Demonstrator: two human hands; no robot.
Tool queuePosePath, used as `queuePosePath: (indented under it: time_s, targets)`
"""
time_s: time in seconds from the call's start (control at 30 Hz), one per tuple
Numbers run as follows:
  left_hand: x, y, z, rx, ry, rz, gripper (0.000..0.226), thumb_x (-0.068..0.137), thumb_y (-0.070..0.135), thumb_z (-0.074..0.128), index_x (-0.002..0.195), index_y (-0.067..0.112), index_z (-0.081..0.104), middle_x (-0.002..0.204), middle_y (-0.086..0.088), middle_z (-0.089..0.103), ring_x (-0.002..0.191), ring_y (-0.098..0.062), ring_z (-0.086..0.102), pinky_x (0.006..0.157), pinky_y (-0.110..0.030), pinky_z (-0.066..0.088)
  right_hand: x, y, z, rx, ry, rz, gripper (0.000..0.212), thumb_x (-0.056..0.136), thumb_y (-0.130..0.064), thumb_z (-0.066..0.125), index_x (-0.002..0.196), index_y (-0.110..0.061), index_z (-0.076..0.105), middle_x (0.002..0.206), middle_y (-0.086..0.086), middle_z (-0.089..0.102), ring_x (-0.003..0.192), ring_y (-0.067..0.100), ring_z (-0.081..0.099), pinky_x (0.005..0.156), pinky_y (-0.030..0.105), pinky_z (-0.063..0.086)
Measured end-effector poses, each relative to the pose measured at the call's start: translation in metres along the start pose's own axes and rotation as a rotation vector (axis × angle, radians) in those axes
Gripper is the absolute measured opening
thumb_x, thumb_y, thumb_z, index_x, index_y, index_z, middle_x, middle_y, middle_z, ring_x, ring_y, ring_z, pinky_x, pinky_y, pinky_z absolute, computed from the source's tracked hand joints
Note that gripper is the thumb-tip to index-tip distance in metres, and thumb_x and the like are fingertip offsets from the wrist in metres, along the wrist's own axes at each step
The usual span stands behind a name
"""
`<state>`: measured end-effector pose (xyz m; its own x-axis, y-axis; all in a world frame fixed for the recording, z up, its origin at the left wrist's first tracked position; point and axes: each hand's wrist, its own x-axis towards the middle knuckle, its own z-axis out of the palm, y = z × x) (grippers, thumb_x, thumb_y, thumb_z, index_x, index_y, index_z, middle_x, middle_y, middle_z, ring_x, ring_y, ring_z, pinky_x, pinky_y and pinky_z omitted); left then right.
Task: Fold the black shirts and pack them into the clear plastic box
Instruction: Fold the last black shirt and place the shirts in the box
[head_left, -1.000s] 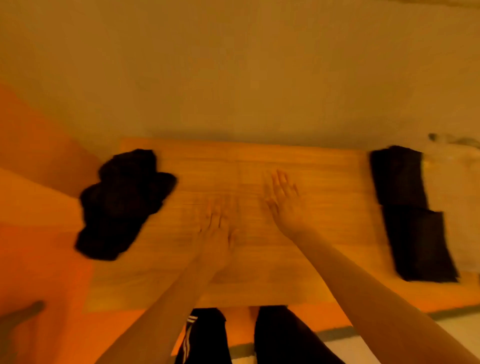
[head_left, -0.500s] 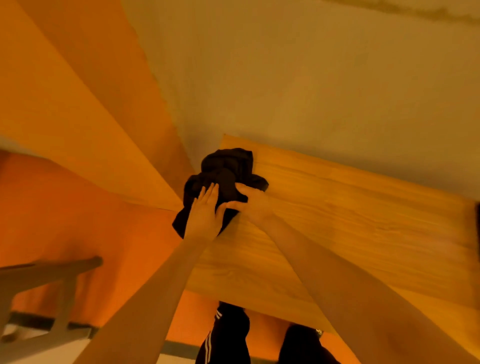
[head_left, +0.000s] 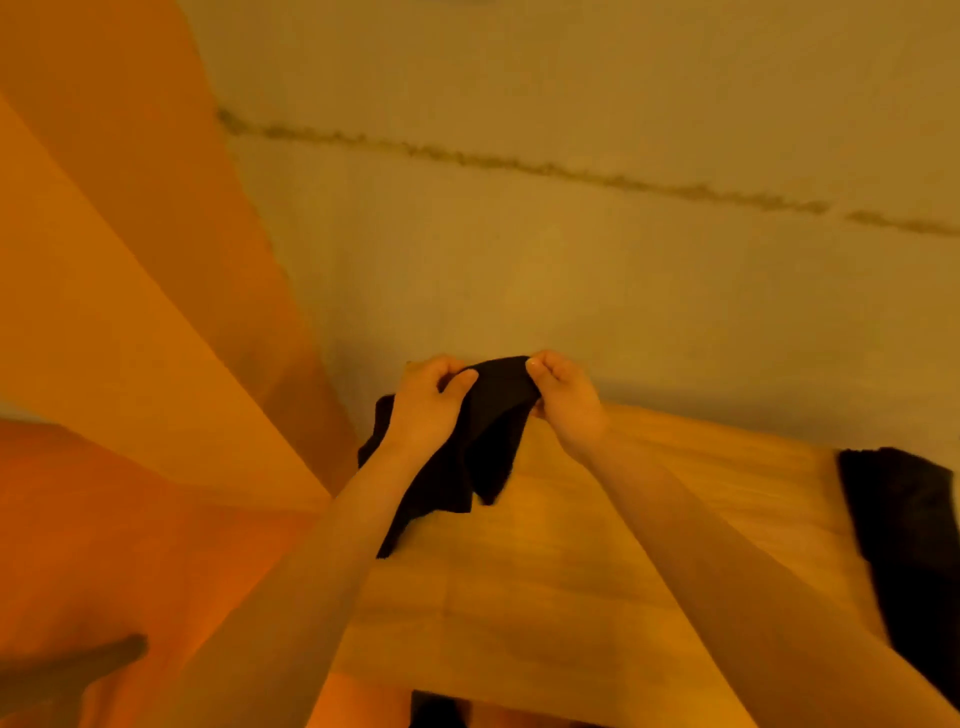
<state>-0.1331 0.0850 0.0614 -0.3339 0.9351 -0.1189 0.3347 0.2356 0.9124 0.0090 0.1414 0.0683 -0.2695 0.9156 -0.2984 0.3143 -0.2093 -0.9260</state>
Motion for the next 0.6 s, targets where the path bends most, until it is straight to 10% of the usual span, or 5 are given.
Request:
queuePosePath:
  time_s: [0.6]
  targets:
    - [-0.012,0.36,0.036,-0.376,-0.132,0.372,0.03,0.095,0.028,0.05,0.072,0.011,0.057,0.072,-0.007,0.056,0.072,-0.022,0.053,0.064,-0.031,0.042,-0.116,-0.25,-0.247,0.17,0.167,-0.526,0.014,0.089,-0.008,0.057,0.085,-0.017,0.068,0.071,-0.001,0.067,0.064,0.007,0.062,0.062,0.017,0.052]
